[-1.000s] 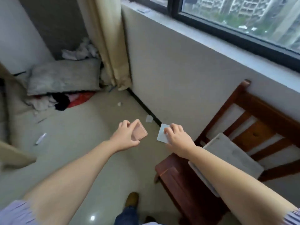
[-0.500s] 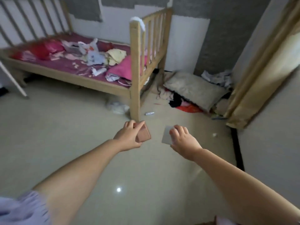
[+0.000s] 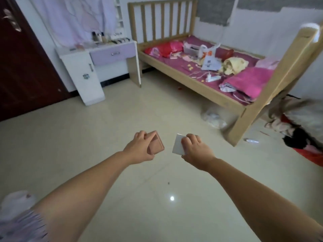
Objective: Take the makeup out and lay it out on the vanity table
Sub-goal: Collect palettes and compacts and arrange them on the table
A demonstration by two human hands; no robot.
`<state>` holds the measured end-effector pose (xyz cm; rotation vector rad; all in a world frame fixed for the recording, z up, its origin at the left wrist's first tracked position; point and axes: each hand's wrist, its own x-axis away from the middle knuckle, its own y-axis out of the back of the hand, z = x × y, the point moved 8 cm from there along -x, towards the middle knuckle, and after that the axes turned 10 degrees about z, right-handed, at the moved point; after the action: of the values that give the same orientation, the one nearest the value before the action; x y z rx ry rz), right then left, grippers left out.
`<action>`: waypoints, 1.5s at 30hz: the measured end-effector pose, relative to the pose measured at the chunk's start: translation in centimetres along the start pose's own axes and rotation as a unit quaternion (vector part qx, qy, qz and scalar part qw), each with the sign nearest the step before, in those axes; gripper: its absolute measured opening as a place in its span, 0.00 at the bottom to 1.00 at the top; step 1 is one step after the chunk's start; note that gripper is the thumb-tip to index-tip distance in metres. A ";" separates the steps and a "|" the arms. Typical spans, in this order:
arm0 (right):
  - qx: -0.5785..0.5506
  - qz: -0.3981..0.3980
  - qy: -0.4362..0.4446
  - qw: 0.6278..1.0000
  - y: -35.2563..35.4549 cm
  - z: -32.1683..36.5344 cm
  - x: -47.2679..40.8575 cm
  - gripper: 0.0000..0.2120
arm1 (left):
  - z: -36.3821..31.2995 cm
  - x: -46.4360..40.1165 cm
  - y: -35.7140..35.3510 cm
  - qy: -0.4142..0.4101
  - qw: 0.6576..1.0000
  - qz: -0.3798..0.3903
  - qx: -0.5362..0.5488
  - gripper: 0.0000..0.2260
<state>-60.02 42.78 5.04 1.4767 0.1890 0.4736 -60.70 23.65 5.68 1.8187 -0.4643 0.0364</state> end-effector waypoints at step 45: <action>0.013 0.090 0.244 0.966 9.6 41.5 -103.6 0.26 | 88.0 -39.0 35.7 0.236 0.964 -0.034 0.116 0.40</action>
<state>-137.67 -37.81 1.66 1.3879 0.4541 0.9843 -126.92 -54.64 1.76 1.9731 -0.0578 0.4848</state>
